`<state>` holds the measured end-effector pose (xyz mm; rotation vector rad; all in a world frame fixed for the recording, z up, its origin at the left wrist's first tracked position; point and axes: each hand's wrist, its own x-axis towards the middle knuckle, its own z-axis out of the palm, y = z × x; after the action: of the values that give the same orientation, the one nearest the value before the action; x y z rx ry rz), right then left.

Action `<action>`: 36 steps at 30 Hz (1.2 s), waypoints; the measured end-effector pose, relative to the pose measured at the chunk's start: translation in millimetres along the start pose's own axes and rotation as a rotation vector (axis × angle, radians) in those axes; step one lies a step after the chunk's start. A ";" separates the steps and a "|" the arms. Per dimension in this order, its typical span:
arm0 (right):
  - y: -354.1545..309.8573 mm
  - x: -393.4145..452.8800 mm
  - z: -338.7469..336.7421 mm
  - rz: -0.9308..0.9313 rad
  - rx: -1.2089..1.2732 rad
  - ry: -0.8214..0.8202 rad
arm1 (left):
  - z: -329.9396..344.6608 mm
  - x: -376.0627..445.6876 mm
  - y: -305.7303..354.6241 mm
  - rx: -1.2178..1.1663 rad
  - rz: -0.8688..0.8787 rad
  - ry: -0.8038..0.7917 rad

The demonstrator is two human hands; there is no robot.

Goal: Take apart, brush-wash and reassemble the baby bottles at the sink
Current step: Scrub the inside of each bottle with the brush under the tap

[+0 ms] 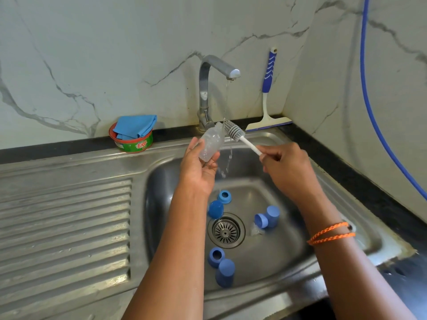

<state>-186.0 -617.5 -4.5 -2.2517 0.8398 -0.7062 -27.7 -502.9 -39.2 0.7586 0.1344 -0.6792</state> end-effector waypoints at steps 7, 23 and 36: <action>6.1 21.0 -8.4 -0.045 -0.113 0.100 | -0.4 2.0 2.5 0.029 -0.008 -0.021; 13.5 4.1 -2.2 -0.131 -0.325 0.182 | -8.3 8.0 4.2 0.117 0.003 0.106; 12.5 1.2 2.4 -0.209 -0.330 -0.014 | -7.8 3.6 8.8 -0.009 0.027 0.040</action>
<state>-188.3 -624.9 -14.6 -2.6666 0.7659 -0.6843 -18.4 -494.8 -40.9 0.7638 0.1629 -0.6373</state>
